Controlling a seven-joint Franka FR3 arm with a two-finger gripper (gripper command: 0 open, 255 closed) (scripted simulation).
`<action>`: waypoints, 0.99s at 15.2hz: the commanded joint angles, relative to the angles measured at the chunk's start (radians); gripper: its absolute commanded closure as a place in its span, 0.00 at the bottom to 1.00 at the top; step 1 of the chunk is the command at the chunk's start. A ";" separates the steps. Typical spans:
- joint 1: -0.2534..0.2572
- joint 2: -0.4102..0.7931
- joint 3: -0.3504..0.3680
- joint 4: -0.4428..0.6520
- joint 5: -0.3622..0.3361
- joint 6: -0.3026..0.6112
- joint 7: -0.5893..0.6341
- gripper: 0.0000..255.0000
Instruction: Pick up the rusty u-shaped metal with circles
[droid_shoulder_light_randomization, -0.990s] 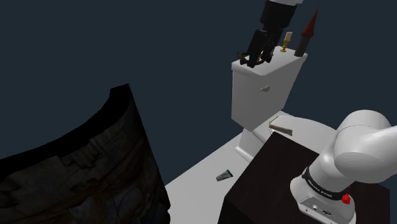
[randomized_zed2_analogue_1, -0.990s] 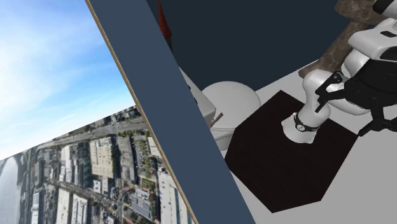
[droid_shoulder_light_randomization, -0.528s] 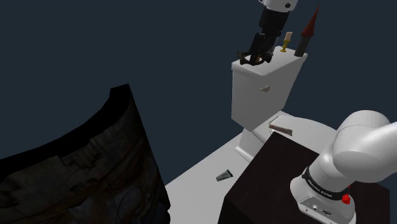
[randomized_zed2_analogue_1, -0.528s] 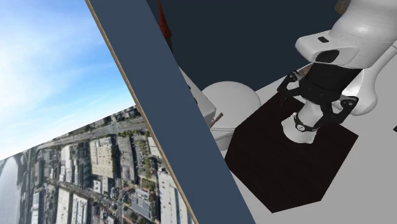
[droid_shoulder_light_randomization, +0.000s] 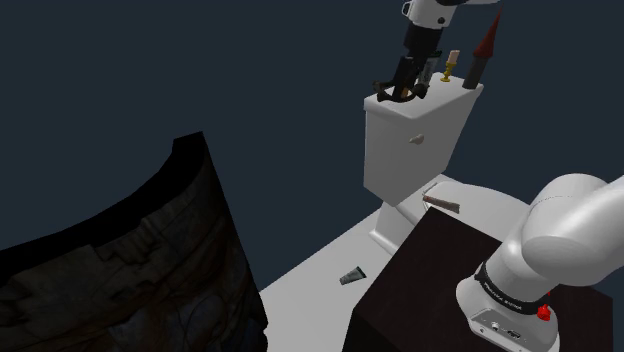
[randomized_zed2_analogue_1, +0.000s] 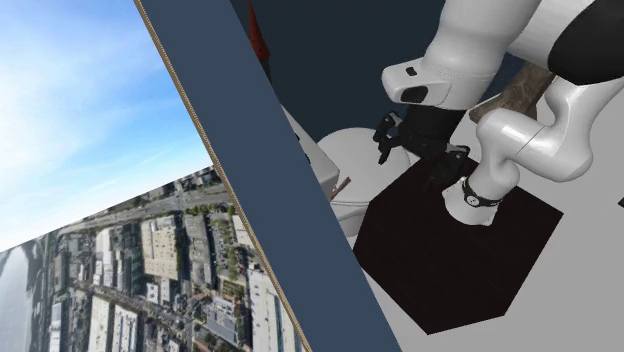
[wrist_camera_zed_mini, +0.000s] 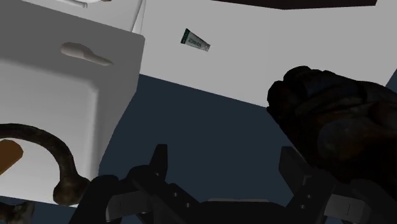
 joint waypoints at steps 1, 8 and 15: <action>-0.005 0.055 -0.039 0.027 -0.007 0.029 -0.058 0.00; -0.016 0.275 -0.154 0.174 0.017 0.096 -0.248 0.00; -0.054 0.538 -0.238 0.392 0.115 0.118 -0.450 0.00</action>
